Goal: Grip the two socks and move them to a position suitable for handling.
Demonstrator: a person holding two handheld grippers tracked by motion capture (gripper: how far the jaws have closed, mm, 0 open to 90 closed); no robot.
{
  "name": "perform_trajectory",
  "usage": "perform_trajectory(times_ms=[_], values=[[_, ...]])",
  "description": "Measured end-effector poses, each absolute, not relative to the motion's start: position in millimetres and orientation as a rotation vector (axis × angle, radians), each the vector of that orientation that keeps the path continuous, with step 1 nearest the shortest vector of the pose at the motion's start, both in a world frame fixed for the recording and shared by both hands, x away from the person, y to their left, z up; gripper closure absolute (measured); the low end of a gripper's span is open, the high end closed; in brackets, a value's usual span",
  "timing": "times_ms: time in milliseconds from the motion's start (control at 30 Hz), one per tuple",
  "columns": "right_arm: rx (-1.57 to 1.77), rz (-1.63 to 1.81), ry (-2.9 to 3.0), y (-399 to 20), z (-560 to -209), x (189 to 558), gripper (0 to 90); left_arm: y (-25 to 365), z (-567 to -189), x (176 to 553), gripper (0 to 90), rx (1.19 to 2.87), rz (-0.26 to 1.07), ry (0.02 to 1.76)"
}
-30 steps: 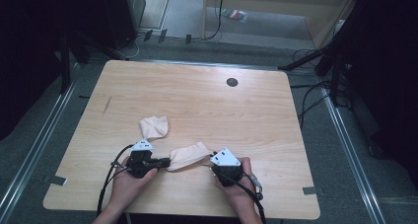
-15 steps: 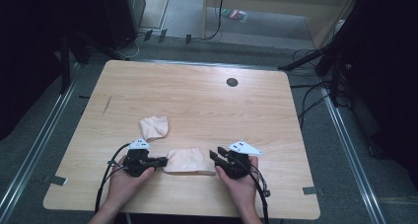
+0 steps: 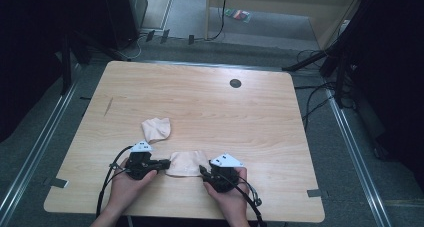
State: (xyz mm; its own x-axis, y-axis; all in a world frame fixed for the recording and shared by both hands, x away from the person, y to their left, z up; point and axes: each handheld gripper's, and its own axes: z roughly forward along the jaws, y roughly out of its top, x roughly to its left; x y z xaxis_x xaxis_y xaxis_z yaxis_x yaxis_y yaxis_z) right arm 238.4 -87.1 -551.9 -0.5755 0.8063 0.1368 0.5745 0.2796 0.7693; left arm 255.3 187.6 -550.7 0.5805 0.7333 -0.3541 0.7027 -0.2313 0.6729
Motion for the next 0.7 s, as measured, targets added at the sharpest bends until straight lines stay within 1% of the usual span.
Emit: perform_trajectory(times_ms=[33, 100, 167, 267, 367, 433, 500, 600, 700], values=[[1.25, 1.183, 2.277, -86, -552, 237, 65.4, 188, -551, 255, 87.4, 1.963, 0.042, 1.149], [1.212, 1.179, 2.295, -85, -552, 236, 79.4, 188, -551, 256, 81.9, 1.95, 0.033, 1.146], [1.173, 1.156, 2.309, -85, -550, 236, 83.0, 188, -550, 255, 77.2, 1.933, 0.025, 1.13], [1.156, 1.119, 2.319, -92, -544, 240, 84.0, 190, -546, 254, 65.2, 1.889, 0.054, 1.113], [1.105, 1.062, 2.231, -109, -530, 243, 84.0, 194, -544, 254, 59.6, 1.865, 0.072, 1.107], [0.999, 0.968, 2.17, -117, -521, 243, 83.9, 198, -542, 255, 59.3, 1.832, 0.087, 1.111], [0.856, 0.834, 2.112, -115, -518, 239, 83.8, 199, -542, 255, 59.0, 1.832, 0.097, 1.12], [0.627, 0.667, 2.053, -99, -524, 229, 83.0, 197, -544, 255, 59.0, 1.849, 0.097, 1.13], [0.485, 0.654, 2.091, -81, -536, 220, 79.1, 195, -545, 255, 59.0, 1.861, 0.094, 1.131]])
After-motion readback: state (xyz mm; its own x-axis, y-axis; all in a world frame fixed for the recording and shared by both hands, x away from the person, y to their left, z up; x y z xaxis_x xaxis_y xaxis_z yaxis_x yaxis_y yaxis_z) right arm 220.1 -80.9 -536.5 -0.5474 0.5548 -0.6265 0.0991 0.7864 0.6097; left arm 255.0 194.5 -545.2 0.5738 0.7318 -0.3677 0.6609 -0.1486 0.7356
